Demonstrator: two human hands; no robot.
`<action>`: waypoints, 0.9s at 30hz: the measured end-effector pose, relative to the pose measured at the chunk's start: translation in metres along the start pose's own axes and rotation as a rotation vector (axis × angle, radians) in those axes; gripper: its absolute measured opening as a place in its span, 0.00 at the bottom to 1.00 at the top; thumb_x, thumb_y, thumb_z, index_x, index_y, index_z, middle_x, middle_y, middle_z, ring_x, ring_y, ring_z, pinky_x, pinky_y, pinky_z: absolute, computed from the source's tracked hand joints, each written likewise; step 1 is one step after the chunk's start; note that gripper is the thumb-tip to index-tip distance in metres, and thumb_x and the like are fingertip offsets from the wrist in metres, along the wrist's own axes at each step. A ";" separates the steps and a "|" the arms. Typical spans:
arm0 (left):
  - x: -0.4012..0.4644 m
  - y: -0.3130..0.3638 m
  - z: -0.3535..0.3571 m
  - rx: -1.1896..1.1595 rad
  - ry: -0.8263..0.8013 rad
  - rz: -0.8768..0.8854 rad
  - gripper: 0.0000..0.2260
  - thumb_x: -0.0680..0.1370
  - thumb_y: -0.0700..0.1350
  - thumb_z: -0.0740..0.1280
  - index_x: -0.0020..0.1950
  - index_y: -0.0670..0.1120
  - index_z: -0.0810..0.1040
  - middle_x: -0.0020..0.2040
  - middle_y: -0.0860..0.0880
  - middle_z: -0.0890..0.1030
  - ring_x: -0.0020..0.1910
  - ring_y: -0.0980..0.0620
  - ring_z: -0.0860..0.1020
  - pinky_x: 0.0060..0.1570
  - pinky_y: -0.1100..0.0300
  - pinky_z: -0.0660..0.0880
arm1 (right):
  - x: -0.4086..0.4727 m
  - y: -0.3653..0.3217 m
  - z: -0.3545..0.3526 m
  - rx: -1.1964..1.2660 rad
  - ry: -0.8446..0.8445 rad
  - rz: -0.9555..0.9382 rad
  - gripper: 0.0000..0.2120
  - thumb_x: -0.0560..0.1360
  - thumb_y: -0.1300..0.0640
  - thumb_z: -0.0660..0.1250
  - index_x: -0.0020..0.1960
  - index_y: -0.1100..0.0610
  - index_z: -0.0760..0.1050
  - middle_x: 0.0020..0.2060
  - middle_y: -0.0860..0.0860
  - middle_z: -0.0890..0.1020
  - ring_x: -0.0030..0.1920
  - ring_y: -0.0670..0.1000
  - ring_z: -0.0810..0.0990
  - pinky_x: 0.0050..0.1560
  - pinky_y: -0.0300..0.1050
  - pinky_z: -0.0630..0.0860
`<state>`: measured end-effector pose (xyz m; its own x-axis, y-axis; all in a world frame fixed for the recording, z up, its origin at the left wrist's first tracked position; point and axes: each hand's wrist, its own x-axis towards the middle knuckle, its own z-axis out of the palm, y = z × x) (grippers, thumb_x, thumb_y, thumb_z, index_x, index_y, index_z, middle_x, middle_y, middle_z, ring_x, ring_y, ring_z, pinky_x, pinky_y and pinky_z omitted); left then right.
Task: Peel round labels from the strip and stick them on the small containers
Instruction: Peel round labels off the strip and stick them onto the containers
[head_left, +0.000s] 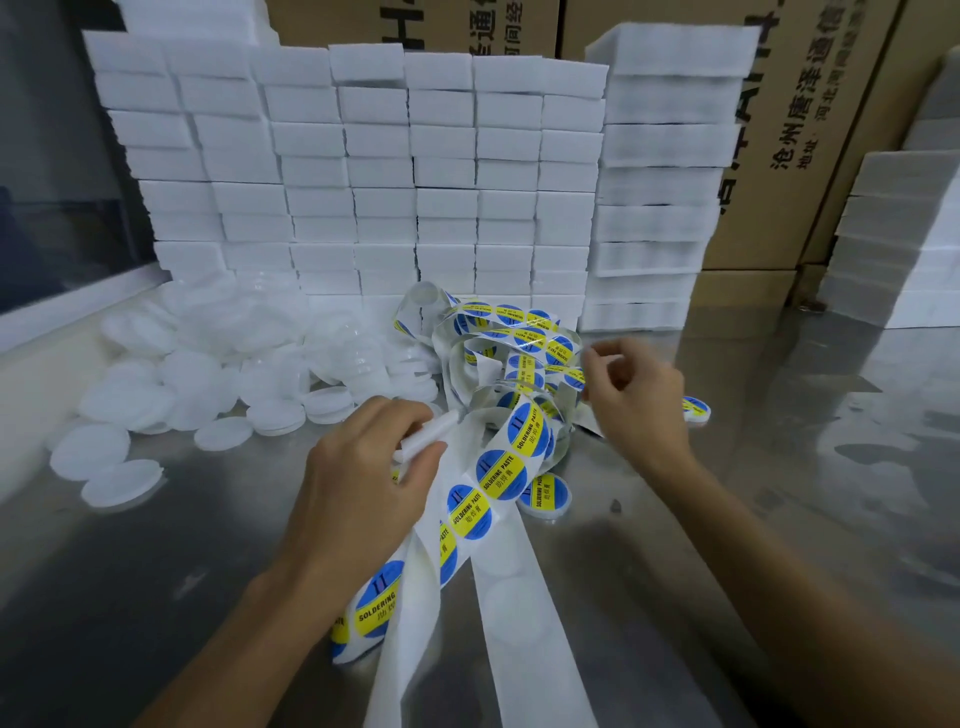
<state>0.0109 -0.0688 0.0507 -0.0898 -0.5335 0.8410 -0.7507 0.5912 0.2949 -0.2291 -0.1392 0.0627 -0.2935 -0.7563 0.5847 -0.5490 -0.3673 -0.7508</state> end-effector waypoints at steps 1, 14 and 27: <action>0.000 0.000 0.000 0.011 0.026 0.013 0.08 0.69 0.37 0.77 0.45 0.43 0.80 0.39 0.50 0.80 0.33 0.49 0.78 0.33 0.54 0.75 | -0.011 -0.016 0.003 0.105 -0.084 0.034 0.03 0.78 0.53 0.66 0.46 0.51 0.77 0.26 0.50 0.81 0.26 0.46 0.80 0.29 0.39 0.74; -0.004 0.017 0.001 -0.032 -0.023 0.365 0.05 0.75 0.35 0.69 0.44 0.43 0.83 0.39 0.46 0.82 0.34 0.46 0.80 0.30 0.53 0.77 | -0.059 -0.059 0.011 0.772 -0.886 0.748 0.24 0.73 0.38 0.65 0.60 0.54 0.78 0.44 0.52 0.84 0.45 0.54 0.83 0.54 0.51 0.80; 0.003 0.018 -0.005 -0.017 -0.313 0.224 0.06 0.70 0.41 0.76 0.42 0.46 0.79 0.41 0.50 0.76 0.34 0.48 0.76 0.31 0.52 0.76 | -0.056 -0.052 0.008 0.917 -0.539 0.254 0.34 0.71 0.76 0.65 0.71 0.49 0.72 0.63 0.60 0.74 0.44 0.58 0.69 0.48 0.58 0.65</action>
<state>0.0004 -0.0567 0.0605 -0.4479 -0.5476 0.7067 -0.6791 0.7225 0.1295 -0.1778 -0.0822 0.0664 0.1885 -0.9225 0.3370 0.3358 -0.2619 -0.9048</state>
